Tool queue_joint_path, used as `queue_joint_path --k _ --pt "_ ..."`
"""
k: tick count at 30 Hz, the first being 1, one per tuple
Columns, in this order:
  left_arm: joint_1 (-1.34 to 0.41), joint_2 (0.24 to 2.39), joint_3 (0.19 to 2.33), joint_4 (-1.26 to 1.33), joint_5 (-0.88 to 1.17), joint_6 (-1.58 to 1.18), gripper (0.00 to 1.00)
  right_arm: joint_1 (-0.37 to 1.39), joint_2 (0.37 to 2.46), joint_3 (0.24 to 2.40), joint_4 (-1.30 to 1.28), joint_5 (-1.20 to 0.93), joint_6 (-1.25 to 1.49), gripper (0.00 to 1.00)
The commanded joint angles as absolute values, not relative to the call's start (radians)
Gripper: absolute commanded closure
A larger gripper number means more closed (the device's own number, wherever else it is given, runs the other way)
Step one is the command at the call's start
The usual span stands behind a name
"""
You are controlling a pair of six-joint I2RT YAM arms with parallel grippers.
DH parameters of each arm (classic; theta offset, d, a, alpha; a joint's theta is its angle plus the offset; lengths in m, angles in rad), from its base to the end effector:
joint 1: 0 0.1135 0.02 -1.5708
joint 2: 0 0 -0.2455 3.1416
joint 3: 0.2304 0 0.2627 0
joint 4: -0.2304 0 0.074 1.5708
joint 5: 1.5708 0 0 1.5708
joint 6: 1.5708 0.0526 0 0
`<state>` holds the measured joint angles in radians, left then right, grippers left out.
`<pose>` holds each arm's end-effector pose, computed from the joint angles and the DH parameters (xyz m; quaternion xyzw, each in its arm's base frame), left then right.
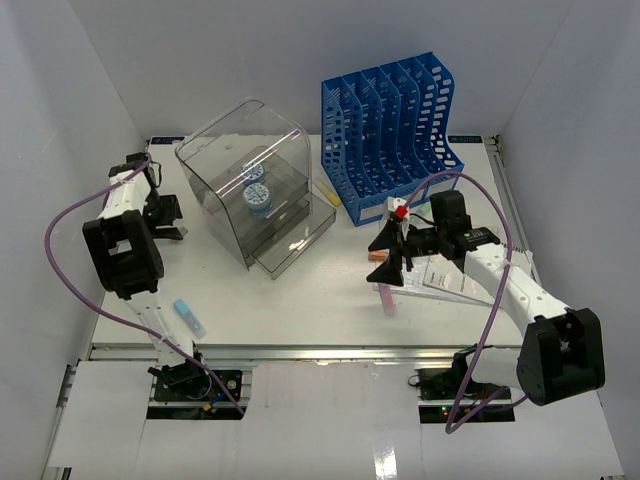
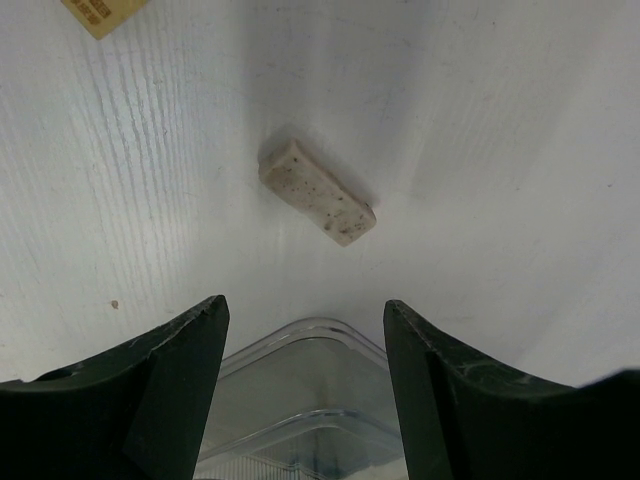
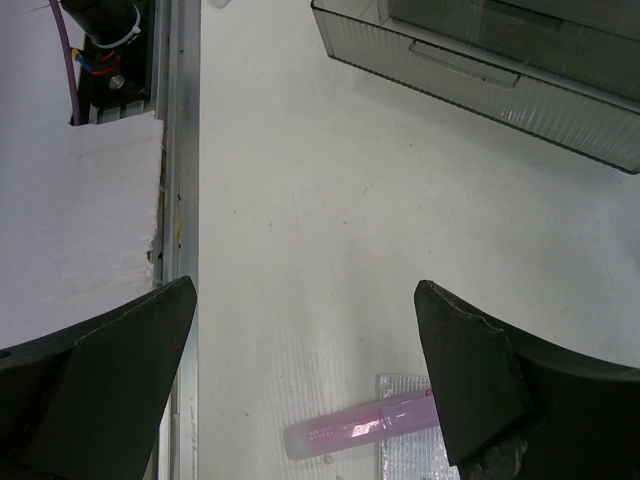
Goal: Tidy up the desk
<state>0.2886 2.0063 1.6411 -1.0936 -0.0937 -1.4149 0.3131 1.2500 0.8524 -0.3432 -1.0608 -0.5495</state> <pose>0.3801 0.1180 0.1752 -0.7522 0.6549 0.0097 0.0722 0.2477 0.1284 0.2355 -0.5153 0.6318 0.4187 0.4000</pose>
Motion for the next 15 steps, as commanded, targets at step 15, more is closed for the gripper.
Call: queue_joint_path --k 15 --pt "0.294 2.076 1.607 -1.014 -0.113 -1.61 0.28 0.274 1.272 0.859 -0.364 -1.099 -0.551 0.04"
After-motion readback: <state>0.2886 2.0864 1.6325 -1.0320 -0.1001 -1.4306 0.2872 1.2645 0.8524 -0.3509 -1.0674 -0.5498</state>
